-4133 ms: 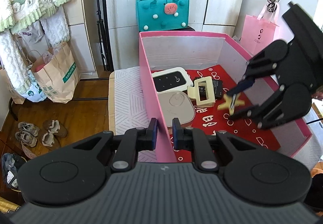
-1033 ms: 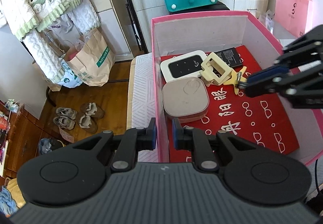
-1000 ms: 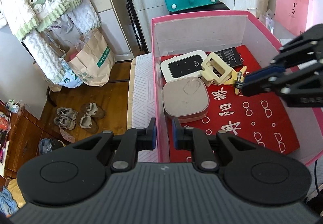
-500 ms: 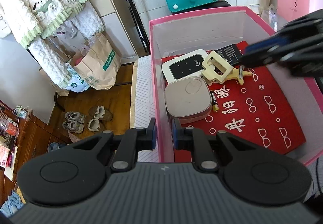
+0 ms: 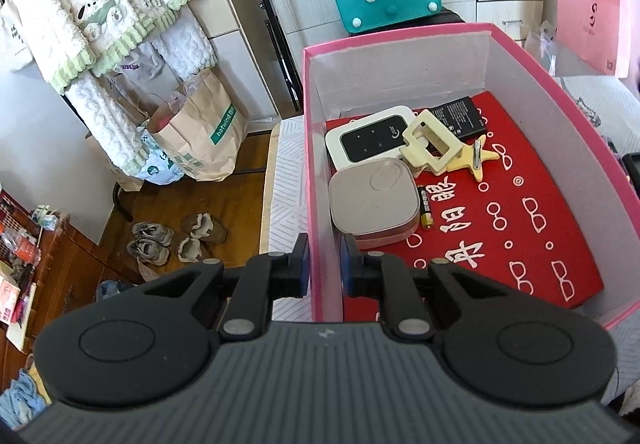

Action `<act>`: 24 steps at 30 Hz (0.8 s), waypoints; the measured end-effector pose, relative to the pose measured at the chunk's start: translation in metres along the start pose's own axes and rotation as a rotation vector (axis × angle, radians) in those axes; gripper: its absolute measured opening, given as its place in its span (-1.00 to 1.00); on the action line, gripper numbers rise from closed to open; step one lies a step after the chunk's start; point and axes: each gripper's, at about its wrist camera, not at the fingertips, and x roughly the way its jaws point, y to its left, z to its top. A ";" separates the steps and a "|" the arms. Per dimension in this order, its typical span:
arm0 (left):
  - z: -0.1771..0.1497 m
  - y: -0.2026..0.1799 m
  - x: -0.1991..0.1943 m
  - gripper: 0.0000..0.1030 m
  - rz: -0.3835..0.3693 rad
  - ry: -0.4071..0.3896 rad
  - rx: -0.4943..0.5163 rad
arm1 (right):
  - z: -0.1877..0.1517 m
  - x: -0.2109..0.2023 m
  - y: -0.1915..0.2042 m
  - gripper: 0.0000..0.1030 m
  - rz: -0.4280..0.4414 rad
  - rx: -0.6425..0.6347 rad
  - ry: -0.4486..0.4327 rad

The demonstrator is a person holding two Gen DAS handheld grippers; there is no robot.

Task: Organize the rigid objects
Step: 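Move the right gripper to the black phone case on the table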

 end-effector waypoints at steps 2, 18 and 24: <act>0.000 0.002 0.000 -0.74 -0.010 0.000 -0.013 | -0.016 -0.007 -0.007 -0.07 -0.026 -0.017 0.012; 0.007 0.000 0.004 -0.74 -0.004 0.031 -0.018 | -0.072 0.008 -0.069 0.52 0.039 -0.301 0.182; 0.007 -0.002 0.003 -0.74 0.002 0.032 -0.021 | -0.080 0.027 -0.078 0.66 0.134 -0.555 0.342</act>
